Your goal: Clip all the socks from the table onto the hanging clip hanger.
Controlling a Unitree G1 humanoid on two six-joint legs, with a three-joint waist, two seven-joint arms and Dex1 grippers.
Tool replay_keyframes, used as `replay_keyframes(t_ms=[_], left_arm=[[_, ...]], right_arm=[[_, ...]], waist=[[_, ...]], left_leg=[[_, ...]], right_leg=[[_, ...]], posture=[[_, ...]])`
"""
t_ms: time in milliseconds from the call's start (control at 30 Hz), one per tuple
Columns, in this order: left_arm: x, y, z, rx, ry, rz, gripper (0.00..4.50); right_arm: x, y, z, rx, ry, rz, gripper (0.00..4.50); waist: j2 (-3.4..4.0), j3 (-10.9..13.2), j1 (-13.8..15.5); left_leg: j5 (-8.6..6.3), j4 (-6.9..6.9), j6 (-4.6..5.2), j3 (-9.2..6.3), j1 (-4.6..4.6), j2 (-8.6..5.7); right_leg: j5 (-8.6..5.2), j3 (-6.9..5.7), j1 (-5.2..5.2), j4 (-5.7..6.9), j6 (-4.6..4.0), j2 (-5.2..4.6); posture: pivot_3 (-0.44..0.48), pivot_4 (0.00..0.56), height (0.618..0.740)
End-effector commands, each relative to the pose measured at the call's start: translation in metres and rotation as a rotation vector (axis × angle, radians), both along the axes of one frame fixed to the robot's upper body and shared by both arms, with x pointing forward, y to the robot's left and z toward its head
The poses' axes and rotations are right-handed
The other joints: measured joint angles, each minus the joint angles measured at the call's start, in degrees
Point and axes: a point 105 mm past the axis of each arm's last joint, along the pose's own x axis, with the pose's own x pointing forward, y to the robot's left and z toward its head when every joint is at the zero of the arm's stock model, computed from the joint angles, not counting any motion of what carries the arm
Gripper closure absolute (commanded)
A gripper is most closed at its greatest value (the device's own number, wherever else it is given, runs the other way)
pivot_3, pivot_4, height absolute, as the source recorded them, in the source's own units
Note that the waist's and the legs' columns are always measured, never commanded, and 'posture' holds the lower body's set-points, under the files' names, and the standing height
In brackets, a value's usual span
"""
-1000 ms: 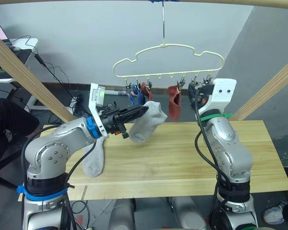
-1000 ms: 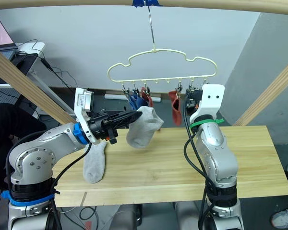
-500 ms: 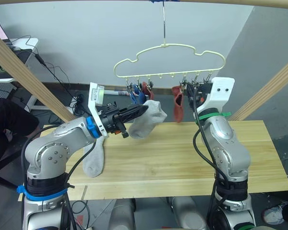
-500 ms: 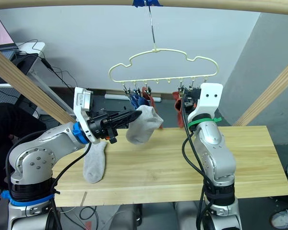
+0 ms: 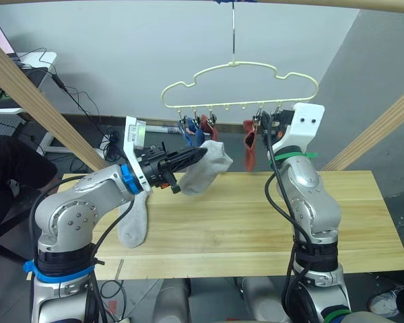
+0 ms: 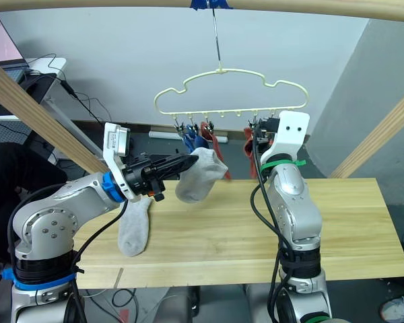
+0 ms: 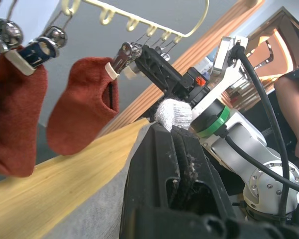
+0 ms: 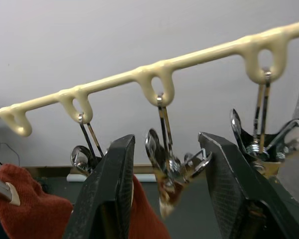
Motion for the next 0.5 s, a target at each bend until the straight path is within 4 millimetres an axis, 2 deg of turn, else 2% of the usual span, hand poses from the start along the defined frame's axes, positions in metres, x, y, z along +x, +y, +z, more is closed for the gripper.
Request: replay_keyframes(t_ms=[33, 233, 367, 500], left_arm=[[-0.007, -0.003, 0.010, -0.009, -0.055, -0.016, 4.50], [-0.007, -0.003, 0.010, -0.008, -0.055, -0.014, 4.50], [-0.008, -0.001, 0.009, -0.007, -0.056, -0.008, 4.50], [-0.010, 0.000, 0.008, -0.005, -0.055, -0.003, 4.50]], right_arm=[[-0.001, -0.001, 0.018, 0.030, -0.070, -0.016, 2.40], [0.001, 0.003, 0.020, 0.061, -0.070, -0.008, 2.40], [0.001, 0.016, 0.022, 0.125, -0.071, 0.047, 2.40], [-0.002, 0.013, 0.018, 0.116, -0.054, 0.037, 2.40]], waist=[[0.00, 0.0, 0.0], [0.00, 0.0, 0.0], [0.00, 0.0, 0.0], [0.00, 0.0, 0.3]], left_leg=[[0.00, -0.01, 0.00, 0.00, 0.00, 0.00], [0.00, -0.08, 0.00, 0.00, 0.00, 0.00], [0.00, -0.14, 0.00, 0.00, 0.00, 0.00], [0.00, -0.18, 0.00, -0.02, 0.00, -0.01]], right_leg=[[0.01, 0.00, 0.00, 0.00, -0.01, 0.00], [0.02, -0.01, -0.02, -0.02, -0.03, 0.00], [0.12, -0.02, -0.05, -0.02, -0.21, -0.01], [0.13, -0.04, -0.06, -0.02, -0.23, -0.03]], posture=[[-0.092, 0.288, 0.740], [-0.087, 0.293, 0.740], [-0.075, 0.287, 0.740], [-0.068, 0.286, 0.740]])
